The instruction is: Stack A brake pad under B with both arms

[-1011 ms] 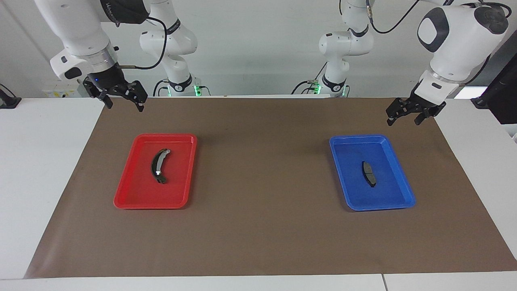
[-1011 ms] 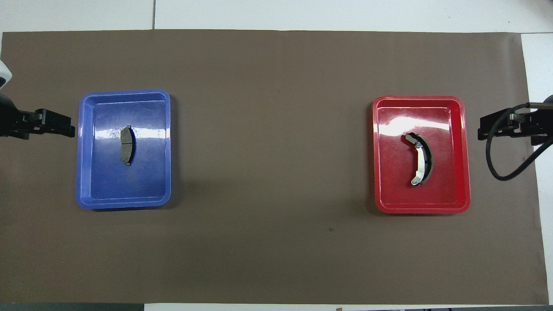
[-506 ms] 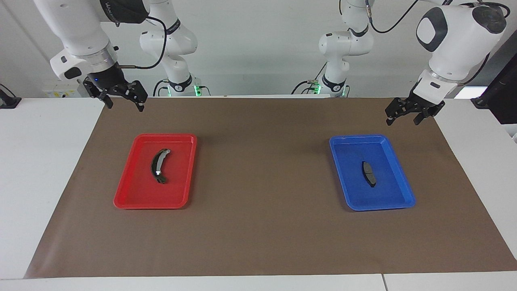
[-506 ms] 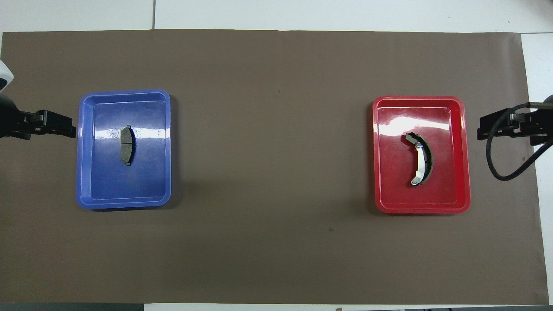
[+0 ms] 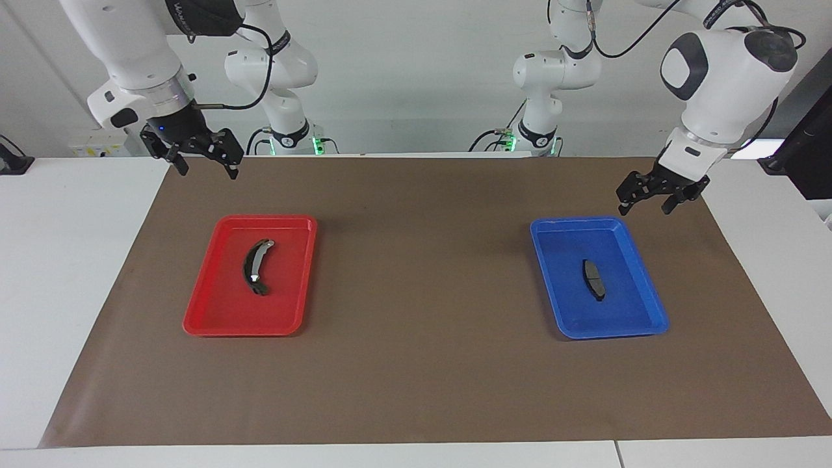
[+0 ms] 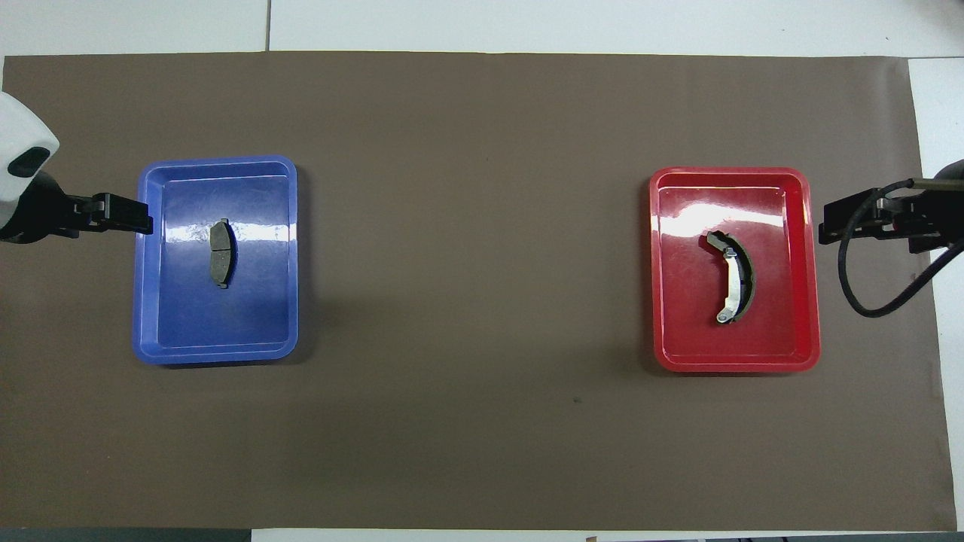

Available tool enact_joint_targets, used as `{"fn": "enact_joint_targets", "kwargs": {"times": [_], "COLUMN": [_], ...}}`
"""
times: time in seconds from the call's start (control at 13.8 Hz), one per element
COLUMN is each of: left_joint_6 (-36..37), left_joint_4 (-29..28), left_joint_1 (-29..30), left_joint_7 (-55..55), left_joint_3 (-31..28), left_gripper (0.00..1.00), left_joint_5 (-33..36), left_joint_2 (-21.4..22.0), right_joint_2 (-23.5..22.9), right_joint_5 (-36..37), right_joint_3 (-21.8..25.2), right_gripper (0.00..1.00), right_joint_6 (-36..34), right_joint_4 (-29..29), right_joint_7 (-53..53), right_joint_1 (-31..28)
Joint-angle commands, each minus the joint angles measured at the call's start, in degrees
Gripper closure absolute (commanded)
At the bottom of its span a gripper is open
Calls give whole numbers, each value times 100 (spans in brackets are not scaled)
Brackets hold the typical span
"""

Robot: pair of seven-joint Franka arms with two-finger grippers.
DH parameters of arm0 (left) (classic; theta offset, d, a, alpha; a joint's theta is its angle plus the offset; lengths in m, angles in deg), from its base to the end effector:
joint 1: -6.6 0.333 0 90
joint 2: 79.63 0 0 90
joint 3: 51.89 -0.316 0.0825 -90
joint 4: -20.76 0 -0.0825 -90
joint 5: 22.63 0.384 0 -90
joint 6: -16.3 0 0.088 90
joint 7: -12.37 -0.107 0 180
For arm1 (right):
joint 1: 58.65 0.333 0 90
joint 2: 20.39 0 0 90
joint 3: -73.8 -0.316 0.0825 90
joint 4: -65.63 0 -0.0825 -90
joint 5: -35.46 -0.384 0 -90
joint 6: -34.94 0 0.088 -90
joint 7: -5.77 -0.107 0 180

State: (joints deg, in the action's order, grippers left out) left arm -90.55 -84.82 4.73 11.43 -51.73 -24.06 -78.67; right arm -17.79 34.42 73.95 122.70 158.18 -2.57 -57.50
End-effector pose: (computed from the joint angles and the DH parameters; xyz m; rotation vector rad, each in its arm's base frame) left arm 0.5613 -0.0218 0.5298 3.1159 -0.0702 0.0603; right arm 0.5357 0.0113 0.6250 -3.1195 0.1995 0.0619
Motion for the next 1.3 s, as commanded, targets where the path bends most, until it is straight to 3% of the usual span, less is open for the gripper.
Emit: {"fn": "enact_joint_targets", "kwargs": {"times": [0.0, 0.22, 0.36, 0.58, 0.79, 1.08, 1.23], "left_joint_6": [-983, -1924, -2635, -3271, -3473, -3615, -3580], "left_joint_4": [-900, -1508, -1615, -1624, -1720, -1914, -2010], "left_joint_1": [38, 90, 152, 82, -128, -111, -103], "left_joint_7": [-81, -238, -275, -204, 77, 68, 60], "left_joint_3": [-7, -7, -7, 2, 2, 2, 2], "left_gripper": [2, 2, 3, 3, 4, 6, 11], "left_joint_5": [-32, -32, -41, -41, -41, -41, -41], "left_joint_2": [107, -226, -682, -1123, -1352, -1335, -1300], "right_joint_2": [108, 152, 214, 609, 233, 3, -233], "right_joint_5": [-160, -160, -116, -72, -81, -81, -81], "right_joint_3": [-24, 11, 29, 38, 29, 29, 29], "right_gripper": [0, 0, 0, 0, 0, 0, 0], "right_joint_6": [66, 14, 275, 1363, 2277, 4244, 4818], "right_joint_4": [123, 245, 455, 1710, 2327, 3635, 3910], "right_joint_7": [123, 210, 587, 641, 702, 1168, 1273], "right_joint_1": [-63, -124, -124, -212, -177, -212, -203]}}
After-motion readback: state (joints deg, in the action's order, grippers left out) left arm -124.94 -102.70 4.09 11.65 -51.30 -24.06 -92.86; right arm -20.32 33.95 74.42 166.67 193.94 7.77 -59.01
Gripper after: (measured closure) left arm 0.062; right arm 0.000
